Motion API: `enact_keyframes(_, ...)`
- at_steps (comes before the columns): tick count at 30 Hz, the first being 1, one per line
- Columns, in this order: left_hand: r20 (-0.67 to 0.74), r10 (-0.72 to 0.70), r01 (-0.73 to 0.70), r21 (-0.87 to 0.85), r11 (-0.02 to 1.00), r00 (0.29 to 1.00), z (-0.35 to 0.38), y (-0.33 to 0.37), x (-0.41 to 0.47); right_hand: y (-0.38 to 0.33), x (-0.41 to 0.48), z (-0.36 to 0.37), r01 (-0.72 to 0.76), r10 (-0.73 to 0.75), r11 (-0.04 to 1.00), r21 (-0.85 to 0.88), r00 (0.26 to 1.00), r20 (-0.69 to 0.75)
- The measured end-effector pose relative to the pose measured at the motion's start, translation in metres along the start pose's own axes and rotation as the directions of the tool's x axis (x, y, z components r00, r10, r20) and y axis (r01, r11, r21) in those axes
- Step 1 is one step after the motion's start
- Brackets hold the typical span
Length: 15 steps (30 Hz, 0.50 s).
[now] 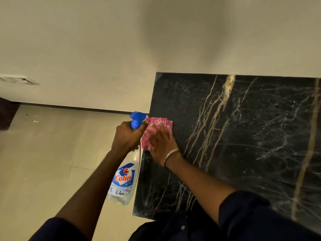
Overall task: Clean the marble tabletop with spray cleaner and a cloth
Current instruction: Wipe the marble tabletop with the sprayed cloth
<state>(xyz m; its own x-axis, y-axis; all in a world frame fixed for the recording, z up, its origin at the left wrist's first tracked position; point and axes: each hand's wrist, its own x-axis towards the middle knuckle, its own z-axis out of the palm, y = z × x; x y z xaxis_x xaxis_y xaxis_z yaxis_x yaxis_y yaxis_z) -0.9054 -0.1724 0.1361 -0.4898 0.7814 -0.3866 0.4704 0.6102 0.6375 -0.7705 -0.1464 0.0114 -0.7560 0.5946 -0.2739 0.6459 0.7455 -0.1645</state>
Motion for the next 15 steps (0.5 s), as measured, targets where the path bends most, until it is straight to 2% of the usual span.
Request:
enact_keyframes(3,0.034,0.011,-0.013,0.033,0.999,0.999,0.006,0.003,-0.001,0.020,-0.029,0.013,0.047,-0.047,0.999,-0.004,0.998,-0.034)
enact_keyframes(4,0.044,0.017,-0.019,0.037,0.999,0.999,0.008,0.005,0.000,0.033,-0.035,0.015,-0.003,0.004,1.000,0.013,0.998,-0.064)
enact_keyframes(6,0.054,0.034,-0.036,0.040,0.999,0.998,0.013,0.008,0.001,0.059,-0.047,0.013,-0.191,0.196,0.980,0.063,0.976,-0.091)
enact_keyframes(10,0.053,0.069,-0.070,0.023,0.997,0.996,0.021,0.015,0.000,0.098,-0.061,0.008,-0.484,0.500,0.862,0.153,0.860,-0.099)
enact_keyframes(13,0.051,0.085,-0.085,-0.006,0.996,0.995,0.021,0.018,-0.002,0.084,-0.051,0.005,-0.601,0.626,0.771,0.214,0.777,-0.072)
enact_keyframes(15,0.034,0.087,-0.087,-0.015,0.996,0.996,0.020,0.017,-0.003,0.056,-0.043,0.003,-0.587,0.615,0.772,0.244,0.786,-0.054)
